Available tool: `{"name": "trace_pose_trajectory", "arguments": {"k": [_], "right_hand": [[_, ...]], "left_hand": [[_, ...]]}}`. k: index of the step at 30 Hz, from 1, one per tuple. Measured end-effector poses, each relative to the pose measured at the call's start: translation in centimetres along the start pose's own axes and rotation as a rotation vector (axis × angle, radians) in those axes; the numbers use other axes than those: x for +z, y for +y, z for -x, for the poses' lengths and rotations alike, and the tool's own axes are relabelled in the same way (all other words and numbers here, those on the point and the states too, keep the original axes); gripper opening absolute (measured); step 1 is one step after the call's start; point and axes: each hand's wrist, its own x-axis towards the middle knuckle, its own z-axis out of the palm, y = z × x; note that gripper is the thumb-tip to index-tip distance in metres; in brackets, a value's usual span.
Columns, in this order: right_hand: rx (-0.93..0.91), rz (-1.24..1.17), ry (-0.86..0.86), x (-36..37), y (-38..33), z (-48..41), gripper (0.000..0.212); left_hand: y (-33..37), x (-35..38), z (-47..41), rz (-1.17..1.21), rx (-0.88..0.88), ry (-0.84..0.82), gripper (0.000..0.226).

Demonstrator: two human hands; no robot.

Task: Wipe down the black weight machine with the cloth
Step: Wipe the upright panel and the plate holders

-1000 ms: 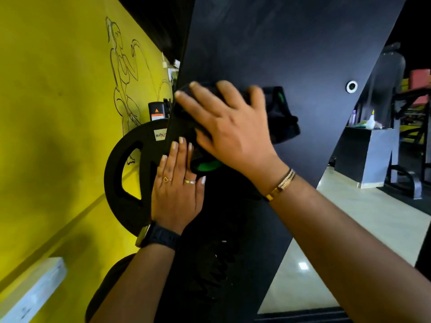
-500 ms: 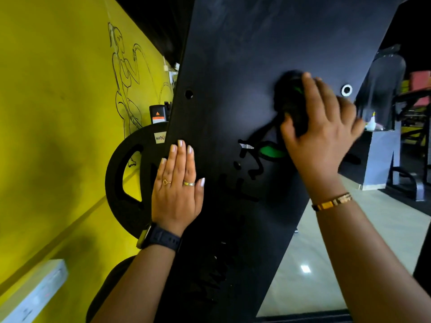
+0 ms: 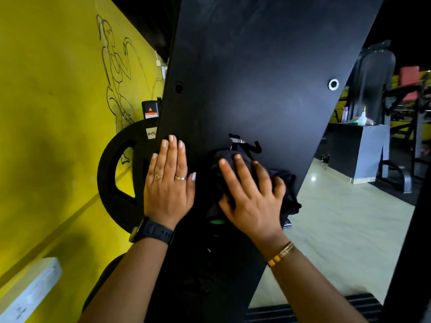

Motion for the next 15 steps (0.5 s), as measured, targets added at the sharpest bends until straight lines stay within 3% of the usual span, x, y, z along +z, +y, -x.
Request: {"name": "trace_pose_trajectory", "arguments": {"k": [2,6,10,12,15], "right_hand": [[0.096,0.017,-0.009,-0.2,1.8,0.0,0.064],[0.457,-0.072,0.009,-0.2,4.2,-1.0,0.069],[0.785,-0.182,0.052,-0.1,1.3,-0.7,0.076],[0.799,-0.177,0.002,0.0,-1.0,0.9,0.077],[0.504,-0.097,-0.093,0.3,-3.1,4.9,0.074]], "left_hand": [[0.0,0.0,0.0,-0.003,-0.002,0.0,0.058],[0.0,0.2,-0.1,-0.016,0.004,0.008,0.058],[0.1,0.2,0.0,-0.013,0.008,-0.001,0.058],[0.0,0.1,0.0,-0.009,0.01,-0.008,0.059],[-0.2,0.2,0.1,-0.005,0.015,-0.014,0.059]]}}
